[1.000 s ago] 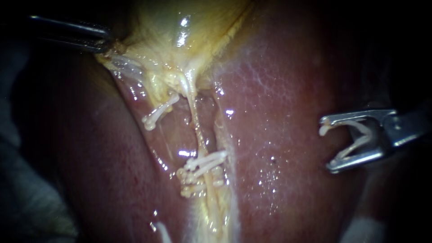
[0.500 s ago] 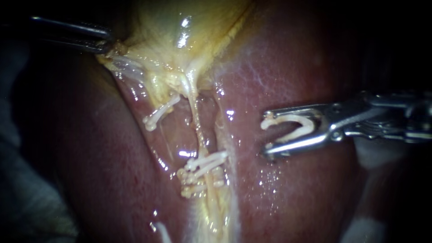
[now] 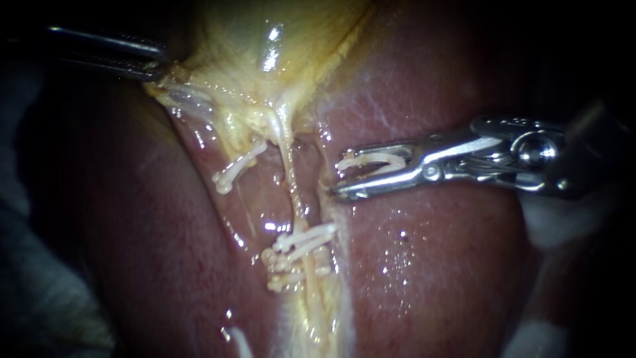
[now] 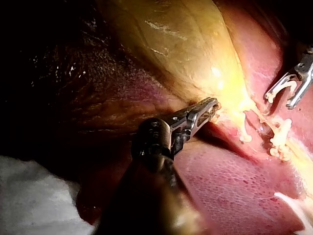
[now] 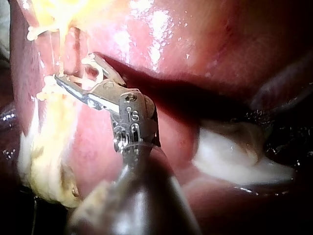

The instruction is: Clipping third clip right tube

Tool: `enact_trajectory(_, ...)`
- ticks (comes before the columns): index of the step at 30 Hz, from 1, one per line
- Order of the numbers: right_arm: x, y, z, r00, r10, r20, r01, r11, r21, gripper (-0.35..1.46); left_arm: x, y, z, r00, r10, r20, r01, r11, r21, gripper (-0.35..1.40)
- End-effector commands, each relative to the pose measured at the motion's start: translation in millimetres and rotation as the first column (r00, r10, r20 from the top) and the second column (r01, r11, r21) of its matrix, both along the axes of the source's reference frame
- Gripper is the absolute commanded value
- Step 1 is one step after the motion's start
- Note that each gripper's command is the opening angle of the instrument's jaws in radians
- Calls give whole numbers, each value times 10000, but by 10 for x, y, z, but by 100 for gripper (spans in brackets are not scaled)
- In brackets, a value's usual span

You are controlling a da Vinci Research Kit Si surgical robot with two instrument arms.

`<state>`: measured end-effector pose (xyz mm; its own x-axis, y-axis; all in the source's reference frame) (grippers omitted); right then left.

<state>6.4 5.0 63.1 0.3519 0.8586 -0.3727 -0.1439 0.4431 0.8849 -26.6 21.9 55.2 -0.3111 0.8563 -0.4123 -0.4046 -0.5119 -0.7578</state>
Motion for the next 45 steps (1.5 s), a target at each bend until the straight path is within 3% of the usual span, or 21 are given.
enact_trajectory(1,2,-1,4,10000,-20,-2,20,10000,29,50,0,0,-1,10000,6,3,-6,10000,1,-35)
enact_trajectory(12,33,-11,29,9988,-448,-194,451,9989,147,49,-1,-1,-2,10000,-3,-3,3,10000,2,-35)
enact_trajectory(21,59,-15,40,9990,-195,-395,201,9997,147,50,-3,0,-1,10000,-12,-8,12,10000,1,-35)
enact_trajectory(29,68,-14,39,9945,257,-1016,-232,9994,259,50,-3,0,-1,10000,-13,-9,13,10000,1,-35)
enact_trajectory(31,68,-14,38,9919,391,-1206,-352,9988,346,50,-3,0,-1,10000,-14,-9,14,10000,1,-35)
enact_trajectory(37,70,-12,24,9757,816,-2033,-668,9947,786,49,-3,0,-1,10000,-14,-9,14,10000,1,-35)
enact_trajectory(45,71,-4,8,9592,648,-2751,-337,9926,1164,46,-4,0,-1,10000,-16,-10,16,10000,1,-35)
